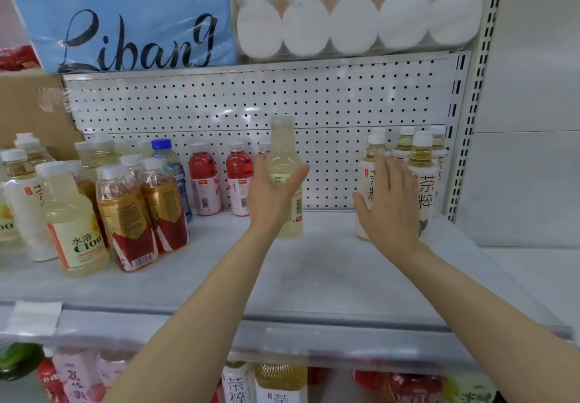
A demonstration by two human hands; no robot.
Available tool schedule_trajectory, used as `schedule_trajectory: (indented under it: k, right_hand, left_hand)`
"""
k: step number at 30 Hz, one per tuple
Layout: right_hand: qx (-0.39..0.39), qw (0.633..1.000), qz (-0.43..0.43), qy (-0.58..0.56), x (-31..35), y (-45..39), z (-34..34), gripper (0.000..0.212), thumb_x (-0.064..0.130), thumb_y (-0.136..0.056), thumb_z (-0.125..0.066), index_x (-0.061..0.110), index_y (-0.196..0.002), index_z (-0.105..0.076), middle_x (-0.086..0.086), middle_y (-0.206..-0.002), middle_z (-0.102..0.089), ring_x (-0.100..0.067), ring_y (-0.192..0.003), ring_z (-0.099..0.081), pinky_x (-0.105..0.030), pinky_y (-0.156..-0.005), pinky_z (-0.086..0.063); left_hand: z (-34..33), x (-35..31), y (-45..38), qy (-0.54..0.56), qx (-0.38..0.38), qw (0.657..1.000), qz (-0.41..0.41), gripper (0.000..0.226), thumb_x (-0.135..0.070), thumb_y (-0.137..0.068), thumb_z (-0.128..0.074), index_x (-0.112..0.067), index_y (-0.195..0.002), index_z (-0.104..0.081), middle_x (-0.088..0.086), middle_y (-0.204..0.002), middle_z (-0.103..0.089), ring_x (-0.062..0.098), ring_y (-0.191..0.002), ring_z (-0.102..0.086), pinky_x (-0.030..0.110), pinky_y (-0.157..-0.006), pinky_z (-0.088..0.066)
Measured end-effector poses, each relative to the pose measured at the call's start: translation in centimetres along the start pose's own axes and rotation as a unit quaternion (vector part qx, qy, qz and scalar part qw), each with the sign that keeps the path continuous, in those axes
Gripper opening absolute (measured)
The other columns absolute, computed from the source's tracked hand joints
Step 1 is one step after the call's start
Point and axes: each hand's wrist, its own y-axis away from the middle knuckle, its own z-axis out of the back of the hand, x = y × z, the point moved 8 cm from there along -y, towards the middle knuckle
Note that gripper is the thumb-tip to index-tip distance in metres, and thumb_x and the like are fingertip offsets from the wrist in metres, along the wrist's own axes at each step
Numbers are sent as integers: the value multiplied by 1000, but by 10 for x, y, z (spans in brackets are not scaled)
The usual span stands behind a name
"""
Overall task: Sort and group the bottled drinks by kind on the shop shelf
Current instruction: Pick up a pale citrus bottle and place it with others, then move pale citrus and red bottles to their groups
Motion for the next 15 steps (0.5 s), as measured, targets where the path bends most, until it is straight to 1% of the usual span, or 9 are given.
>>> schedule_trajectory:
  k: [2,4,6,8,9,11,13,15]
  right_hand:
    - [26,999,13,-35,25,-2,-13,71,27,-88,-70,-1,-146,-39,-20,-141,-49,-39,-131,-43,-51,-110,-36]
    - [60,995,25,-73,50,-3,-34,68,26,-90,-68,0,-146,-39,-18,-136,-51,-37,-127,-45,-45,-108,-37]
    - [102,988,18,-115,74,-6,-61,68,26,-93,-65,2,-149,-34,-15,-139,-48,-33,-129,-41,-39,-109,-33]
    - [152,977,-3,-152,95,-9,-92,70,27,-96,-62,6,-152,-26,-13,-145,-42,-29,-133,-36,-35,-110,-30]
    - [176,969,-23,-172,102,-11,-110,73,28,-95,-63,8,-153,-23,-13,-145,-41,-29,-133,-35,-35,-109,-31]
    - [207,950,-84,-217,110,-17,-143,83,31,-91,-69,11,-154,-19,-17,-143,-40,-33,-130,-38,-40,-106,-35]
    - [214,929,-159,-255,112,-24,-172,96,34,-85,-76,14,-155,-13,-21,-142,-40,-37,-130,-39,-46,-105,-36]
    - [212,915,-210,-273,114,-29,-194,104,38,-81,-79,15,-155,-10,-23,-143,-37,-39,-132,-39,-50,-107,-36]
  left_hand:
    - [24,-6,13,14,-13,1000,1,53,-50,-80,-77,-32,-122,-50,-17,-102,-67,7,-98,-66,38,-88,-53]
    - [47,-8,22,27,-29,999,7,50,-48,-83,-77,-33,-121,-50,-17,-102,-66,3,-97,-65,35,-84,-52]
    - [68,-6,27,36,-44,998,25,48,-46,-84,-76,-33,-122,-50,-16,-103,-65,1,-95,-64,31,-79,-50]
    - [89,-1,28,47,-58,996,42,45,-44,-85,-76,-32,-121,-51,-16,-102,-65,1,-93,-64,30,-79,-52]
    - [98,1,28,51,-66,995,46,44,-44,-85,-76,-33,-120,-52,-16,-101,-66,1,-93,-65,31,-80,-53]
    - [116,8,24,49,-74,994,57,46,-46,-83,-76,-32,-121,-53,-16,-100,-66,1,-92,-65,31,-79,-54]
    - [131,18,18,39,-70,994,71,51,-49,-82,-77,-31,-123,-53,-15,-101,-67,2,-92,-66,32,-79,-54]
    - [143,27,13,23,-62,994,82,52,-53,-79,-77,-32,-121,-53,-15,-101,-67,2,-92,-66,32,-80,-54]
